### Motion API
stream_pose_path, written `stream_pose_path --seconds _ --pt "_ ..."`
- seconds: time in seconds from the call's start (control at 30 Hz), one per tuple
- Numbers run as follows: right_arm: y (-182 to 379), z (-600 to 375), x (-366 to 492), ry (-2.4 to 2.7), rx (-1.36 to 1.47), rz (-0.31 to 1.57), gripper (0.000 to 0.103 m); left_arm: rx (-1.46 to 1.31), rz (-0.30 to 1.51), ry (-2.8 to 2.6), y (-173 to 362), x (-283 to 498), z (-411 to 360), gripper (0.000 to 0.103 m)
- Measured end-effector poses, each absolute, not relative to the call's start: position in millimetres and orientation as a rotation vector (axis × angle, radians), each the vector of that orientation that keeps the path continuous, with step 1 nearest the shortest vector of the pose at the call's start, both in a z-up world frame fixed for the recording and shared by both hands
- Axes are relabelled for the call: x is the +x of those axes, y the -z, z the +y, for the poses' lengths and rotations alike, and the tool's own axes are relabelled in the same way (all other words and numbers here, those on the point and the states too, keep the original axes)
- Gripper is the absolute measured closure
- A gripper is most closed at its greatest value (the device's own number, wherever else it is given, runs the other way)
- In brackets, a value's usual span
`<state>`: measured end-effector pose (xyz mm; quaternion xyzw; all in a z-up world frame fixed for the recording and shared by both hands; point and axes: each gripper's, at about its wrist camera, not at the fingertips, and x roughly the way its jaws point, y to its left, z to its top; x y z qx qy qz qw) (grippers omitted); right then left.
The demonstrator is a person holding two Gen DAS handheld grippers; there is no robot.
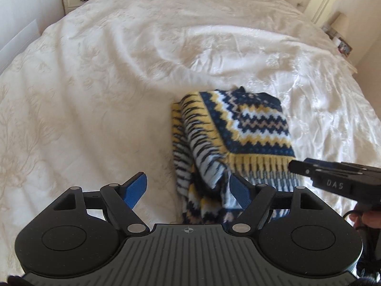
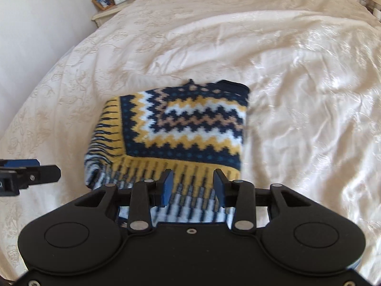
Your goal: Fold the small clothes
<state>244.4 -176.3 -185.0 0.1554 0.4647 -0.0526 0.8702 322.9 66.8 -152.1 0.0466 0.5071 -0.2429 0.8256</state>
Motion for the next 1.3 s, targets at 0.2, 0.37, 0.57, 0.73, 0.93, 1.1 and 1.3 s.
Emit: stream_pose_path --seconds 0.2,0.37,0.57,0.73,0.93,1.1,1.3 --pt "200 -199 221 0.175 0.369 0.995 0.055 0.174 1.040 0.605 168 316 10 0.027" --pt "210 -206 215 0.189 0.406 1.005 0.055 0.274 1.019 0.611 195 314 -11 0.027" --pt "211 -212 218 0.166 0.411 0.989 0.055 0.282 1.165 0.481 243 334 25 0.025" --pt "210 -224 242 0.159 0.383 0.963 0.055 0.257 1.180 0.483 243 338 37 0.023" --pt "224 -242 288 0.188 0.399 0.969 0.055 0.239 1.174 0.471 242 336 40 0.023" --pt "247 -237 325 0.172 0.351 1.030 0.055 0.212 1.183 0.464 241 335 43 0.023" --pt "261 -227 347 0.148 0.298 1.063 0.053 0.201 1.182 0.460 242 333 43 0.022"
